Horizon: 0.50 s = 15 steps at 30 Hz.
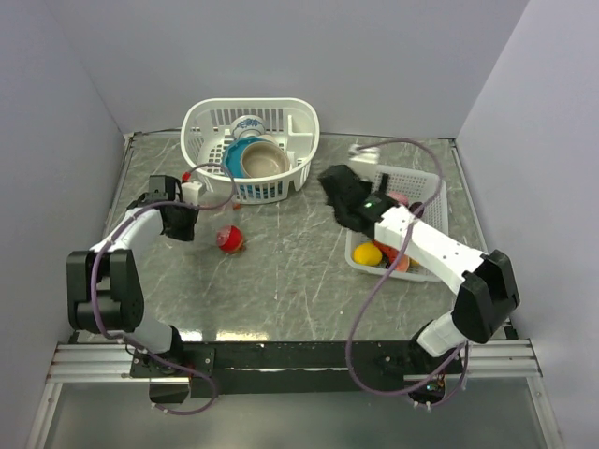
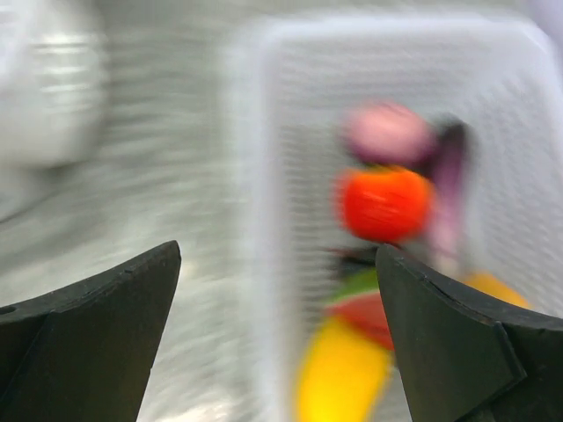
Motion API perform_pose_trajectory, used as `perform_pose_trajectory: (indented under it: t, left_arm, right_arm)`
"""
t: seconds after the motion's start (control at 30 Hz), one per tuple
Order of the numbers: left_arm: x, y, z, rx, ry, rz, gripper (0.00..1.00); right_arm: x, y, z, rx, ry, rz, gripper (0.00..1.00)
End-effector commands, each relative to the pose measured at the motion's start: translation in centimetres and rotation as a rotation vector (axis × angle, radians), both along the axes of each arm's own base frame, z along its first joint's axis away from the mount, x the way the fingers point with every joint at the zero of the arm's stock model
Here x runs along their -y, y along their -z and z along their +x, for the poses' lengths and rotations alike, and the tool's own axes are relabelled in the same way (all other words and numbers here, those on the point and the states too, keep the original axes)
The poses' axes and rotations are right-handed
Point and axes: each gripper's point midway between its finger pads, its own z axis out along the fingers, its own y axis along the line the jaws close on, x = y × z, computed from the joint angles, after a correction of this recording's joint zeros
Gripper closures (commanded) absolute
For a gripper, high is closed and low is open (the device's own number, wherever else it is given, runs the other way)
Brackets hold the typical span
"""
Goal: Open the zip-top bag and remove the fake food
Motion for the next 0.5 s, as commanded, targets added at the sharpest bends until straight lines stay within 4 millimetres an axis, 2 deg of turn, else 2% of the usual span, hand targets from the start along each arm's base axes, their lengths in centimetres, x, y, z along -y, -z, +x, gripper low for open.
perform_pose_trajectory:
  t: [0.0, 0.07, 0.1, 0.17, 0.2, 0.23, 0.3, 0.37, 0.4, 0.43, 0.47]
  left_arm:
    - [0.4, -0.6, 3.3, 0.065, -0.028, -0.039, 0.99]
    - [0.1, -0.5, 4.1, 0.078, -0.04, -0.025, 0.99]
    - [-0.2, 0.0, 4.1, 0.07, -0.05, -0.012, 0.99]
    - [-1.6, 0.3, 4.6, 0.096, -0.086, 0.049, 0.99]
    - [-2.2, 0.5, 4.7, 0.101, -0.098, 0.065, 0.99]
    - [-3.0, 0.9, 4.4, 0.098, -0.112, 0.093, 0.99]
    - [-4.0, 1.6, 4.4, 0.095, -0.127, 0.121, 0.99]
    - [-4.5, 2.2, 4.3, 0.086, -0.133, 0.135, 0.99]
    - [-4.4, 2.7, 4.1, 0.072, -0.13, 0.131, 0.99]
    - [-4.4, 3.0, 4.0, 0.064, -0.129, 0.125, 0.99]
    - [-4.0, 3.1, 4.1, 0.06, -0.123, 0.105, 0.99]
  right_arm:
    - [-12.6, -3.7, -0.9, 0.103, -0.433, -0.052, 0.0]
    - [-16.5, -3.0, -1.5, 0.105, -0.56, -0.025, 0.0]
    - [-19.3, -1.2, -2.4, 0.066, -0.658, -0.024, 0.0]
    - [-22.0, 0.1, -2.9, 0.054, -0.75, 0.003, 0.0]
    - [-23.6, 1.9, -3.6, 0.016, -0.817, 0.008, 0.0]
    - [-24.8, 2.0, -3.8, 0.028, -0.858, 0.03, 0.0]
    - [-26.0, 3.7, -4.2, 0.017, -0.916, 0.021, 0.0]
    - [-27.9, 3.8, -4.5, 0.049, -0.988, 0.057, 0.0]
    - [-28.1, 5.0, -4.7, 0.048, -1.027, 0.03, 0.0]
    - [-29.3, 4.4, -4.7, 0.099, -1.072, 0.064, 0.0]
    - [-29.7, 4.5, -4.8, 0.112, -1.09, 0.074, 0.0]
